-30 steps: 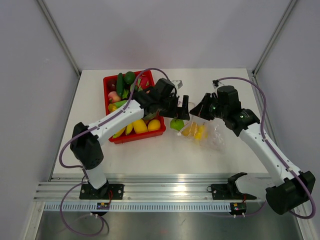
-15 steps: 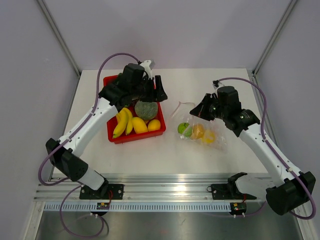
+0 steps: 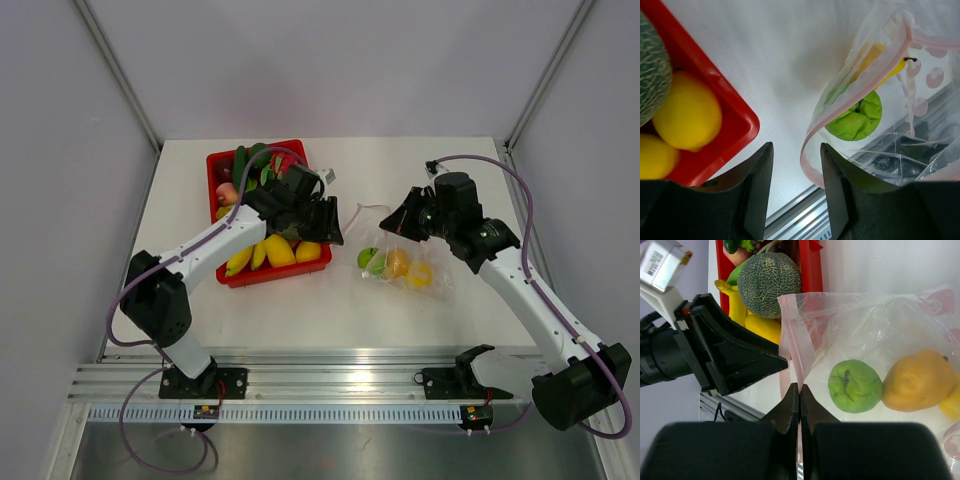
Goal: Place the food in the zip-top bag and seal the zipper
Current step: Adjust the zipper food storage bag at the center of the board.
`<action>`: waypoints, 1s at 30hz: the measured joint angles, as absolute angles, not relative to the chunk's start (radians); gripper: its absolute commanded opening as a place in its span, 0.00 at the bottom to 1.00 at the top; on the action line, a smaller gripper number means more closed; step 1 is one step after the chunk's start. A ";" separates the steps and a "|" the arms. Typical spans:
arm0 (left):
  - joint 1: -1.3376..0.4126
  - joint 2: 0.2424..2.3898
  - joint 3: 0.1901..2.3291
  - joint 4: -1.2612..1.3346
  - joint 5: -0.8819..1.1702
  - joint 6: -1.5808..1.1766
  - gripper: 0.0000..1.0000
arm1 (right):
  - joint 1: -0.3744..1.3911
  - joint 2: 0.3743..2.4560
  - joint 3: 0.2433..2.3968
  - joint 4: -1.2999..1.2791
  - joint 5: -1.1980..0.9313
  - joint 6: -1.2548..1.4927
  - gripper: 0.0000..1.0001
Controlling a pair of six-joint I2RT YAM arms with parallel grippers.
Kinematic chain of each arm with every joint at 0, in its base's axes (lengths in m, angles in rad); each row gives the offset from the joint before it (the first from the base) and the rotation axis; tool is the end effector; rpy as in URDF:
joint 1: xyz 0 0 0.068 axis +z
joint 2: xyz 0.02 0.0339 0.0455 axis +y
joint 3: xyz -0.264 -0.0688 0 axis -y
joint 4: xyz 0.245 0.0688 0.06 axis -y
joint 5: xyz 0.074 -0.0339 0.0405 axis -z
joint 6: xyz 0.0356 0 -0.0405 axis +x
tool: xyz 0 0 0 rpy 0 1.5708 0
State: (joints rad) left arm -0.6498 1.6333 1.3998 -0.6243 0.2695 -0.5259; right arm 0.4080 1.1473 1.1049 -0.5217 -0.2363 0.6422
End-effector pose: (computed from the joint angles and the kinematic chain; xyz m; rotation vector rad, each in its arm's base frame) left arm 0.2806 -0.2251 0.2967 0.2887 2.5581 -0.8211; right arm 0.2267 0.1071 0.3457 0.1163 2.2413 0.8482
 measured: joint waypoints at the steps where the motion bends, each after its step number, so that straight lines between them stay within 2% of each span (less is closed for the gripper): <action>1: -0.661 1.643 1.400 -0.619 0.276 -0.529 0.33 | 0.408 1.147 1.105 -0.522 -0.236 0.642 0.02; 8: -0.693 1.677 1.404 -0.596 0.320 -0.544 0.00 | 0.408 1.134 1.105 -0.537 -0.226 0.642 0.02; 20: -0.693 1.650 1.495 -0.619 0.334 -0.543 0.00 | 0.408 1.130 1.153 -0.586 -0.189 0.619 0.02; 25: -0.693 1.637 1.620 -0.663 0.336 -0.530 0.00 | 0.408 1.136 1.296 -0.670 -0.127 0.574 0.03; 30: -0.693 1.570 1.650 -0.657 0.336 -0.520 0.00 | 0.408 1.088 1.374 -0.694 -0.078 0.545 0.04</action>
State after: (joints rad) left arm -0.6926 1.5703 1.6497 -0.6571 0.3355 -0.5198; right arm 0.4080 1.0882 1.3743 -0.6945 -0.0780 0.5449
